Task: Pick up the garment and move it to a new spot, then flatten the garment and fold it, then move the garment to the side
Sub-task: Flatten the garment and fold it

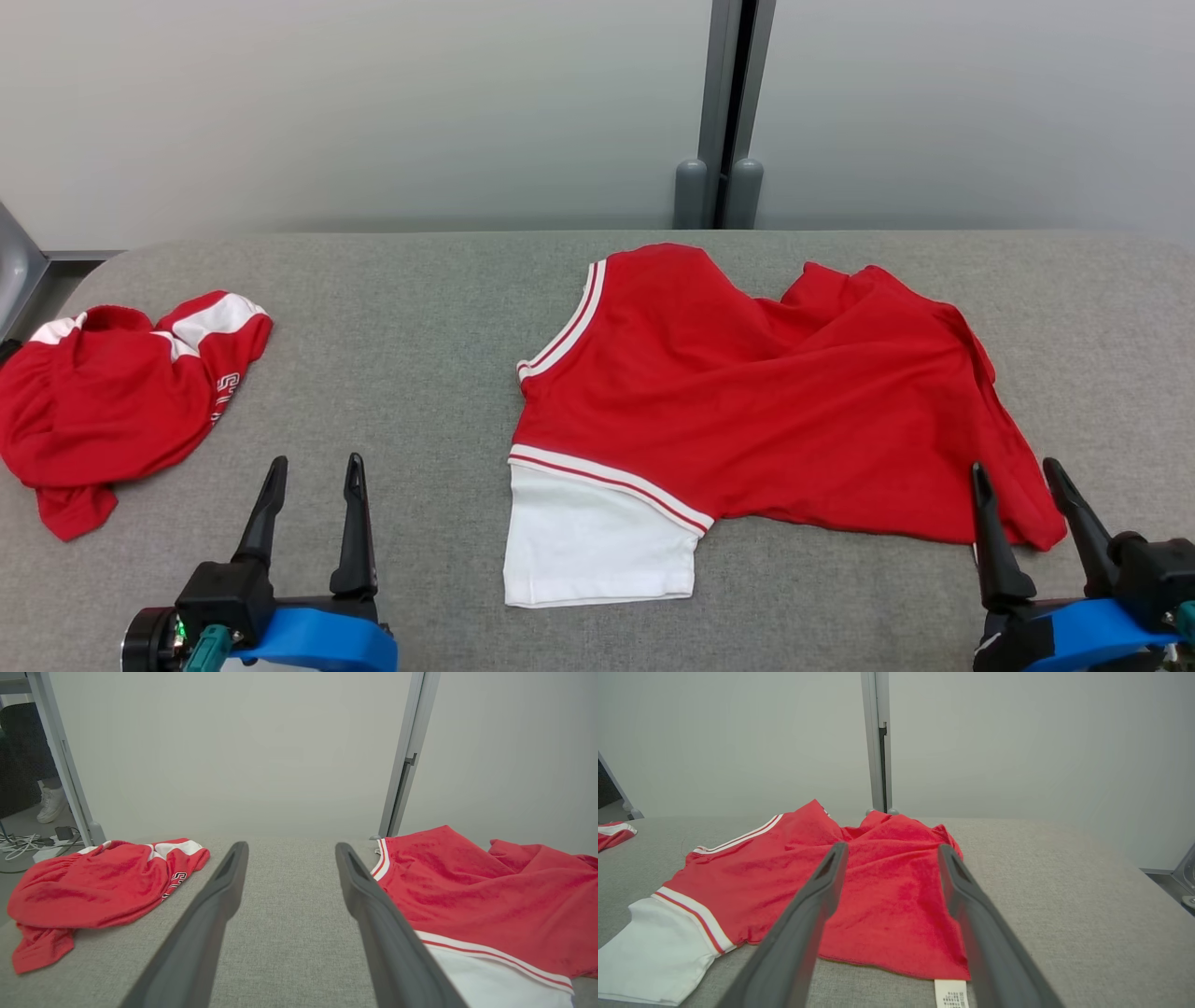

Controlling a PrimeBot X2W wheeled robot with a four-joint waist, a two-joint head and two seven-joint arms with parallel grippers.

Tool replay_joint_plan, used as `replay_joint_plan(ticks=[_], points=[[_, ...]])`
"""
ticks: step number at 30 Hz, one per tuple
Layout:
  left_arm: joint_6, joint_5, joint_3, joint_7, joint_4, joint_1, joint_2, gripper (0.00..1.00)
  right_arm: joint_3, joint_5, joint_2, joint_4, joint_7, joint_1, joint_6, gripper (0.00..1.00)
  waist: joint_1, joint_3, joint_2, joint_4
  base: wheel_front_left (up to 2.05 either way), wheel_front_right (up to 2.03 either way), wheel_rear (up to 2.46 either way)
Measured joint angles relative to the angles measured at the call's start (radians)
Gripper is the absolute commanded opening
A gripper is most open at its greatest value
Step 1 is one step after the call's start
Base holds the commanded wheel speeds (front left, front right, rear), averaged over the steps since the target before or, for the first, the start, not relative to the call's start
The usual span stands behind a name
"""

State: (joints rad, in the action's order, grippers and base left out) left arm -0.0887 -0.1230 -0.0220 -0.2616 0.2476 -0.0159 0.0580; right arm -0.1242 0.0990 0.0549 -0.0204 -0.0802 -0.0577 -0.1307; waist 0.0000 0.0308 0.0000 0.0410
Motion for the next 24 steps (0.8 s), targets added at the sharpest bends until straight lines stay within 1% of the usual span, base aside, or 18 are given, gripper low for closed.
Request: replay_joint_plan(ticks=[4,9,16,24], points=[[-0.006,0.000,-0.014,0.000,0.006,-0.009,0.000,1.00,-0.019,0.001,-0.002,-0.037,0.007,-0.002,0.000,1.00,0.0000,0.007,0.0000,-0.004,0.00,0.00,0.00],[-0.021,0.001,-0.094,0.000,0.045,-0.025,-0.002,1.00,-0.065,-0.006,0.004,-0.114,0.005,0.021,0.000,1.00,0.0000,0.032,0.0000,-0.009,0.00,0.00,0.00],[-0.034,-0.003,-0.225,0.000,0.155,-0.054,-0.005,1.00,-0.116,-0.004,0.039,-0.279,-0.021,0.099,0.000,1.00,0.0001,0.075,0.0000,-0.017,0.00,0.00,0.00],[-0.036,-0.023,-0.307,0.000,0.293,-0.075,-0.006,1.00,-0.138,0.004,0.059,-0.467,-0.074,0.178,0.000,1.00,0.0001,0.114,0.0000,-0.022,0.00,0.00,0.00]])
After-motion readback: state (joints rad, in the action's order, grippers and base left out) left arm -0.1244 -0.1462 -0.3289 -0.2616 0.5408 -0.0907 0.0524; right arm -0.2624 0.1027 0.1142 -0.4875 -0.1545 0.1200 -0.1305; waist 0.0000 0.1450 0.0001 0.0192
